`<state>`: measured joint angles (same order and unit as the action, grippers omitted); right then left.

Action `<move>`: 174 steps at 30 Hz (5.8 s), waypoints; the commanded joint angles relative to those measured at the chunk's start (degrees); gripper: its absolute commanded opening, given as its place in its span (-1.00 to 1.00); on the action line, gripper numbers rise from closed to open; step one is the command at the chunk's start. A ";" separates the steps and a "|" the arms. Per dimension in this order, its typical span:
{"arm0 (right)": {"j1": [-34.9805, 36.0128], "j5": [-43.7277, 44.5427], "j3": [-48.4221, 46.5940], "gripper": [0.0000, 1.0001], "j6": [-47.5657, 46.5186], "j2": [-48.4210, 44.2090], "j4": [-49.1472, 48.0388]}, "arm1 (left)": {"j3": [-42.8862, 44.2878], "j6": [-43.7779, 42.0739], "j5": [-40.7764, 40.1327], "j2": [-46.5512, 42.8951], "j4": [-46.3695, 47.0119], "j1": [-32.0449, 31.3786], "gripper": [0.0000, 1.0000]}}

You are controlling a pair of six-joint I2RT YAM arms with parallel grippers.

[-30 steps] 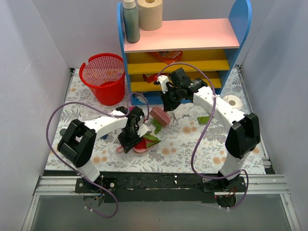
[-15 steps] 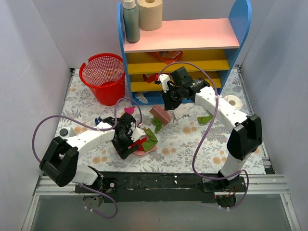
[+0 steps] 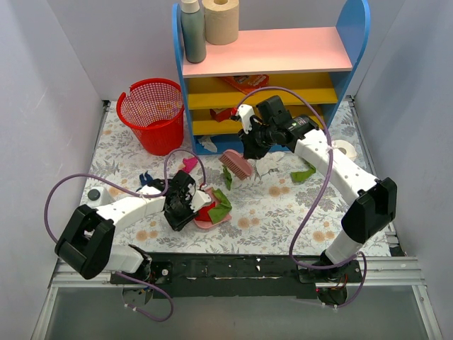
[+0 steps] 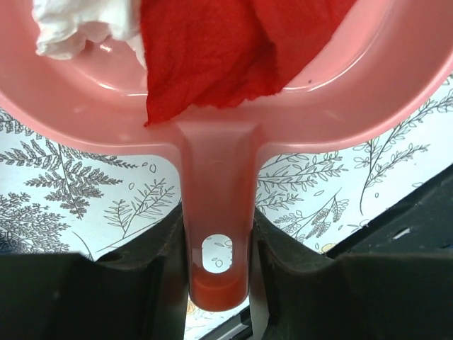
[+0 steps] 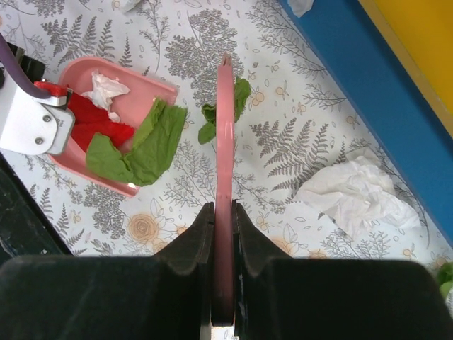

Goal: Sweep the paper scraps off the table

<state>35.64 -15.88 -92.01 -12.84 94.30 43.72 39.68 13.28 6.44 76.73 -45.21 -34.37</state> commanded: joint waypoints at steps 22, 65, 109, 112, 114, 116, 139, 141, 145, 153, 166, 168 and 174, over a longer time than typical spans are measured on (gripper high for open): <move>0.84 15.00 -5.73 -0.97 -3.24 12.39 -2.42 | 13.14 2.72 -1.52 8.52 -12.09 0.27 -1.00; 4.97 12.81 -4.32 -0.97 -5.44 2.29 1.27 | 17.80 2.72 12.37 18.19 8.47 2.38 -1.00; -7.77 14.57 -2.40 -0.97 -5.62 -8.87 0.75 | 18.06 3.24 10.88 -0.08 3.30 2.82 -1.00; -9.88 12.72 0.41 -0.97 -4.74 -9.57 0.49 | 19.55 4.21 10.35 -3.24 0.22 2.91 -1.00; -10.32 12.19 1.47 -0.97 -4.48 -10.27 0.31 | 20.43 4.65 9.65 -5.27 -1.97 2.82 -1.00; -10.41 11.49 2.88 -0.97 -4.47 -10.72 0.05 | 22.27 5.09 8.34 -6.85 -3.47 2.90 -1.00; -10.85 3.84 2.80 -0.97 -2.19 -7.99 -0.13 | 39.94 7.64 -1.34 -8.18 -22.55 19.33 -1.00; -10.85 3.40 3.32 -0.97 -2.19 -7.99 -0.22 | 41.61 7.12 -1.34 -6.60 -22.99 22.84 -1.00; -10.94 2.52 4.03 -0.97 -1.66 -8.34 -0.22 | 48.01 4.92 1.46 -3.17 -24.13 30.40 -1.00; -10.94 3.13 1.66 -0.97 -2.45 -8.17 -1.10 | 68.65 -5.00 8.24 12.89 -28.88 49.83 -1.00; -11.47 3.75 7.72 -0.97 -2.28 -13.96 -1.36 | 94.80 -28.53 -10.03 38.15 -21.78 47.65 -1.00; -11.82 3.93 8.51 -0.97 -2.19 -14.49 -1.45 | 93.83 -32.50 -13.63 38.14 -16.94 46.50 -1.00; -12.43 3.75 9.56 -0.97 -2.10 -15.38 -1.45 | 93.65 -49.64 -18.65 38.15 -3.68 43.95 -1.00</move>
<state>23.92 -11.97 -83.20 -15.18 81.03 44.36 132.90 -21.39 -7.07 117.67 -61.82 11.11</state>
